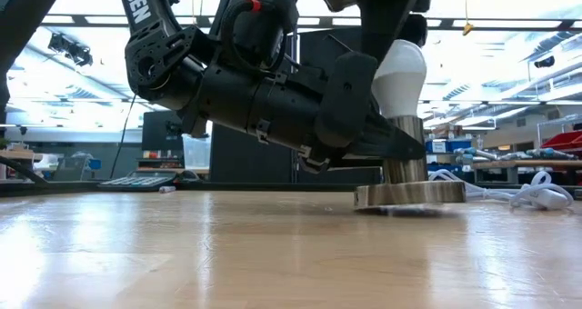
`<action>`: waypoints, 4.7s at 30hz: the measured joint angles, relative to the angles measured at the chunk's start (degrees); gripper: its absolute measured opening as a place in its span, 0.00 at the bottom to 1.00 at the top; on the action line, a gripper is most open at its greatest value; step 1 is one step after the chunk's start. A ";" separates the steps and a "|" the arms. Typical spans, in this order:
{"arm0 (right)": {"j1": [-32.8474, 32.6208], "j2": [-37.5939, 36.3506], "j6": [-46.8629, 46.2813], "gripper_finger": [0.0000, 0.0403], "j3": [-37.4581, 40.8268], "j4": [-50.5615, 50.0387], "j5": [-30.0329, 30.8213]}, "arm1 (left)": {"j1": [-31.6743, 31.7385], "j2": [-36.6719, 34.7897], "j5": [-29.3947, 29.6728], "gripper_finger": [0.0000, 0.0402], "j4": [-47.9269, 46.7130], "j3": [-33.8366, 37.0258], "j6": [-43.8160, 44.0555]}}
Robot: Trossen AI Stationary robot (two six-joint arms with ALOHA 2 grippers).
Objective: Screw lightbulb
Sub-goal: Insert the lightbulb into the lamp socket
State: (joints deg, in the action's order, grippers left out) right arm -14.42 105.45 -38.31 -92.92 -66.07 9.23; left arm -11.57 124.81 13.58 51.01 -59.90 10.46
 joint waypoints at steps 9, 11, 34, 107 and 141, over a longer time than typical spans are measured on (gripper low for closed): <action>-0.25 -0.04 6.45 0.96 -5.85 -4.85 0.16 | -0.02 0.00 -0.19 0.47 -0.63 0.00 -0.15; -0.63 -0.06 8.08 0.96 -6.58 -8.47 0.15 | -0.02 0.00 -0.21 0.47 -1.09 0.00 -0.19; -12.50 -4.55 15.42 0.96 -3.71 -19.98 6.25 | -0.04 -0.04 -0.30 0.47 -1.63 0.00 -1.44; -5.00 -1.42 60.41 0.77 10.40 16.77 -9.09 | 0.22 -0.02 -16.75 0.47 -2.39 0.15 -5.86; -4.10 -1.42 26.54 0.66 12.37 15.85 2.56 | -0.31 0.11 -3.08 0.47 -1.30 0.15 -1.50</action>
State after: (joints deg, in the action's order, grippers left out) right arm -18.52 104.03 -11.77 -80.55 -50.22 11.80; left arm -11.89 124.92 10.51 49.71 -59.75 8.95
